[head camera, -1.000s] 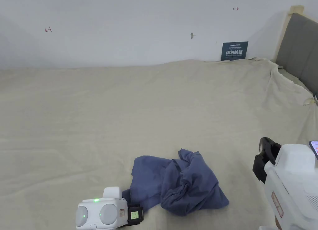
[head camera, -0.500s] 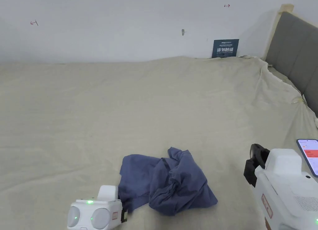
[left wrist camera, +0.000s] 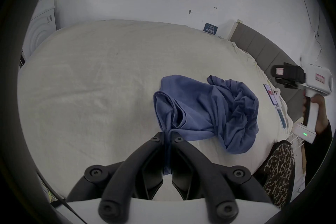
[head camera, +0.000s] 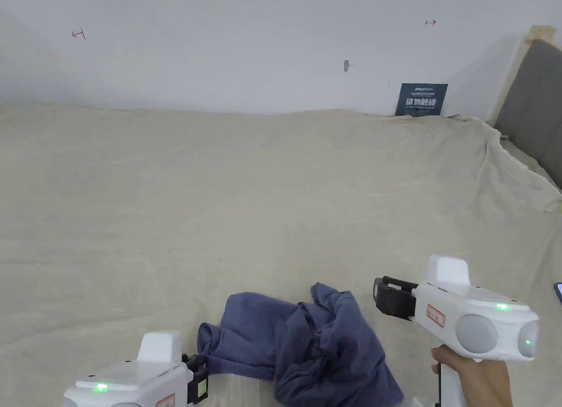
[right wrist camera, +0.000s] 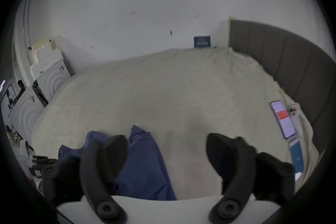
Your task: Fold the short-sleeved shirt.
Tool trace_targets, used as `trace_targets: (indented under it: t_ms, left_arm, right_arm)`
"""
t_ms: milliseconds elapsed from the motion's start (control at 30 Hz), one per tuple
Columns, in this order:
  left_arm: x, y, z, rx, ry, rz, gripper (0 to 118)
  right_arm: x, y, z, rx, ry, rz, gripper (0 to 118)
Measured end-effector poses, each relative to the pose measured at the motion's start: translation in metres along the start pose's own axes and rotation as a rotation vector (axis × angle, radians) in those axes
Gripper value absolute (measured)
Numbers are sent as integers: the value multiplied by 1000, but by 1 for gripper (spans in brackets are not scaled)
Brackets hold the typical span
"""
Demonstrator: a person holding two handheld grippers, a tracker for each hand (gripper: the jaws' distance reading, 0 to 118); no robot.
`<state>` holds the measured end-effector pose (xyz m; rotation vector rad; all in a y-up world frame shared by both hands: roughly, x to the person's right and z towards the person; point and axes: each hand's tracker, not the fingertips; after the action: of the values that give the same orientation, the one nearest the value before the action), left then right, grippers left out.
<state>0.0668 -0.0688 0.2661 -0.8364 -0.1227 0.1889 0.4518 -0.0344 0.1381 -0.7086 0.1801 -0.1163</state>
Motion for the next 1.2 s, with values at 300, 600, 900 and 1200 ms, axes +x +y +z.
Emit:
trace_targets:
  t_ms: [300, 600, 900, 1200]
  left_arm:
    - [-7, 3, -10, -17, -6, -16, 5]
    - [-13, 3, -13, -20, -16, -1, 5]
    - [-22, 20, 0, 29, -53, 88, 5]
    - [-60, 117, 39, 217, 83, 39, 5]
  right_arm:
    - [-36, 6, -94, -281, 45, 68, 95]
    - [-51, -10, -97, -324, 83, 36, 4]
    - [11, 31, -37, -65, 55, 66, 4]
    - [76, 120, 31, 134, -26, 67, 4]
